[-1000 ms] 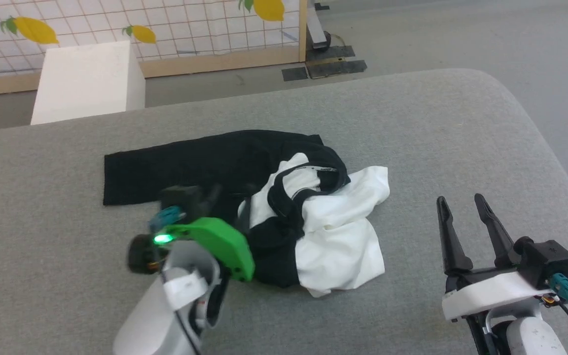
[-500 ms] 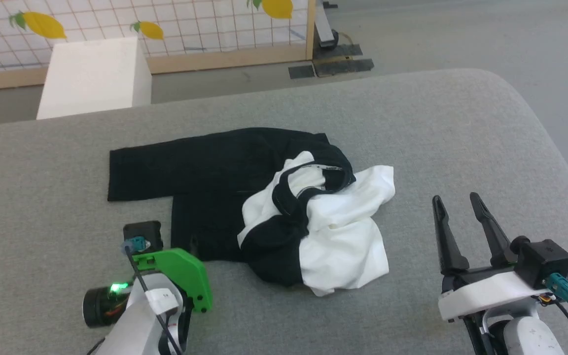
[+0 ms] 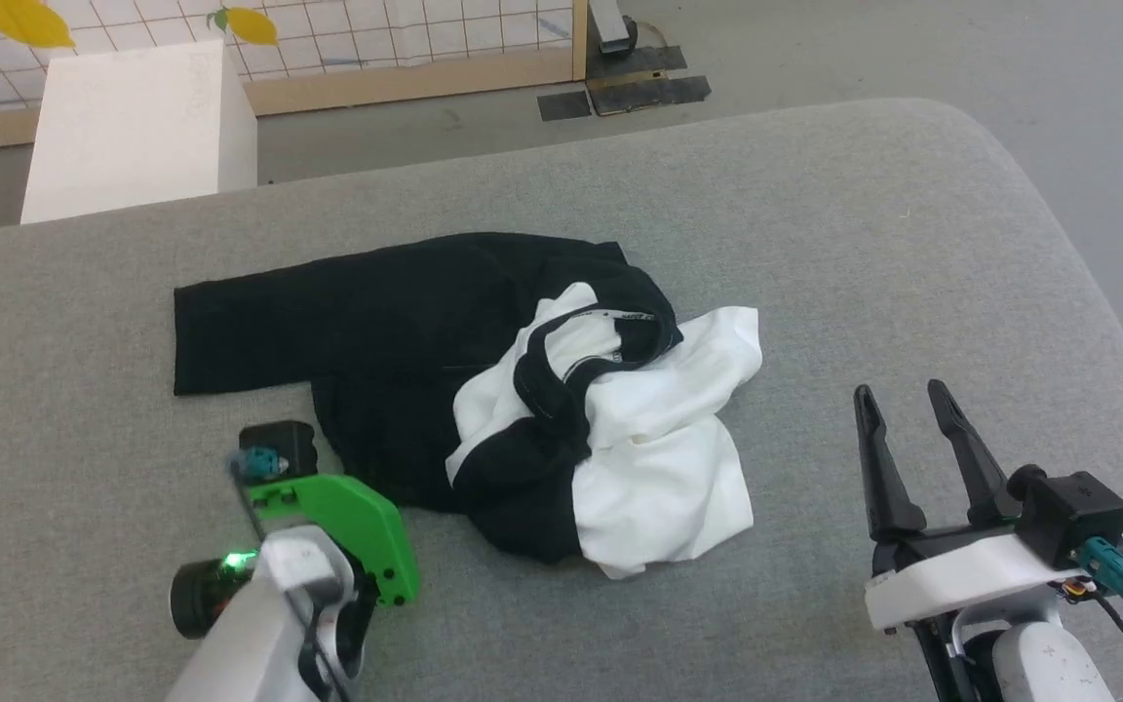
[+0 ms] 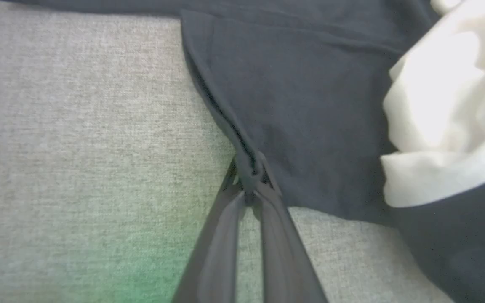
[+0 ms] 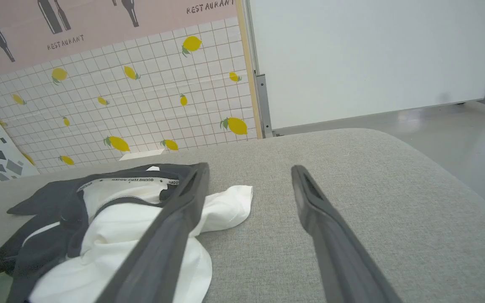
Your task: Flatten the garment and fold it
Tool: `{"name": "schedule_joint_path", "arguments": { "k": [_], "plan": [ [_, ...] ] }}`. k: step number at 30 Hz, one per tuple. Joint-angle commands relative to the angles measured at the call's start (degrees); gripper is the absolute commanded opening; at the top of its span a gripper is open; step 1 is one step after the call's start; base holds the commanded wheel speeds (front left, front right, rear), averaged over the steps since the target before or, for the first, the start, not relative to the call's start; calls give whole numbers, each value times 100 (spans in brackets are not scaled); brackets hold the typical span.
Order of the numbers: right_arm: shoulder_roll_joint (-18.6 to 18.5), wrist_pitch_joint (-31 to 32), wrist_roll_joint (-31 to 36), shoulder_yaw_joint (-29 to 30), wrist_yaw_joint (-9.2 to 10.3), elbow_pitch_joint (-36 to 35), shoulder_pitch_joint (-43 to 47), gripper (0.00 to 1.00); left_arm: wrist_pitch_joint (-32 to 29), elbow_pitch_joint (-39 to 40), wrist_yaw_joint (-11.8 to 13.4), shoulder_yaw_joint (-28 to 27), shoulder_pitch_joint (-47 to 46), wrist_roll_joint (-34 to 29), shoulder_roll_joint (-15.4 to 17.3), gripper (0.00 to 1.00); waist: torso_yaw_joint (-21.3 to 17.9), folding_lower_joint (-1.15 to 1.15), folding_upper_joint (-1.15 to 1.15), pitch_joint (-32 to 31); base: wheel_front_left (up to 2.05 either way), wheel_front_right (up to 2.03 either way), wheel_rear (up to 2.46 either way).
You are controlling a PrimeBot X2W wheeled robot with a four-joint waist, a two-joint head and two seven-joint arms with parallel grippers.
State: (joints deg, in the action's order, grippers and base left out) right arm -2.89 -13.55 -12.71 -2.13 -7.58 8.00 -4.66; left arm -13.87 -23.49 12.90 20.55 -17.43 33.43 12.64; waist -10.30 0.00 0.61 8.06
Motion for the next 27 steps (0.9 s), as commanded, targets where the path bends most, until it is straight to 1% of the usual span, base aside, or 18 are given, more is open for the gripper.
{"name": "schedule_joint_path", "arguments": {
  "k": [1, 4, 5, 8, 11, 14, 17, 19, 20, 21, 22, 24, 27],
  "plan": [
    [2, -43, -27, 8, 9, 17, -28, 100, 308, 70, 23, -127, 178, 33, 6, 0, 91, 0, -61, -82, 0, 0, 0],
    [2, -46, 6, 26, 9, 25, 7, 100, 984, 364, 171, -483, 351, 31, 116, 0, 215, 0, -61, -179, 0, 0, 0],
    [2, -43, 11, 37, 9, 28, 23, 100, 1197, 489, 257, -641, 437, 30, 188, 0, 268, 0, -61, -212, 0, 0, 0],
    [2, -27, 28, 46, 9, 28, 71, 100, 1523, 827, 496, -1033, 738, 43, 427, 0, 411, 0, -61, -301, 0, 0, 0],
    [2, -1, 29, 49, 9, 6, 122, 100, 1605, 1219, 749, -1419, 1144, 94, 693, 0, 556, 0, -61, -349, 0, 0, 0],
    [2, 23, 32, 50, 9, -17, 163, 100, 1560, 1464, 996, -1728, 1551, 128, 913, 0, 691, 0, -61, -371, 0, 0, 0],
    [2, 58, 34, 57, 9, -31, 195, 100, 1422, 1614, 1345, -1952, 1992, 64, 1106, 0, 817, 0, -61, -384, 0, 0, 0],
    [2, 78, 45, 74, 9, -41, 209, 100, 1298, 1675, 1512, -2061, 2226, 120, 1108, 0, 898, 0, -61, -389, 0, 0, 0],
    [2, 90, 49, 86, 9, -50, 215, 100, 1249, 1715, 1523, -2070, 2306, 164, 1086, 0, 935, 0, -61, -382, 0, 0, 0],
    [2, 107, 54, 100, 9, -62, 217, 100, 1240, 1781, 1486, -2060, 2374, 217, 1044, 83, 976, 0, -61, -368, 0, 0, 0],
    [2, 121, 59, 117, 9, -71, 214, 100, 1263, 1838, 1434, -2048, 2401, 267, 992, 100, 1015, 0, -61, -353, 0, 0, 0],
    [2, 160, 88, 180, 9, -89, 195, 100, 1394, 1928, 1275, -1955, 2405, 311, 881, 100, 1125, 0, -61, -318, 0, 0, 0],
    [2, 285, 144, 340, 9, -132, 40, 100, 1939, 2048, 977, -1833, 2218, 297, 650, 100, 1326, 0, -61, -216, 0, 0, 0]
  ]
}}
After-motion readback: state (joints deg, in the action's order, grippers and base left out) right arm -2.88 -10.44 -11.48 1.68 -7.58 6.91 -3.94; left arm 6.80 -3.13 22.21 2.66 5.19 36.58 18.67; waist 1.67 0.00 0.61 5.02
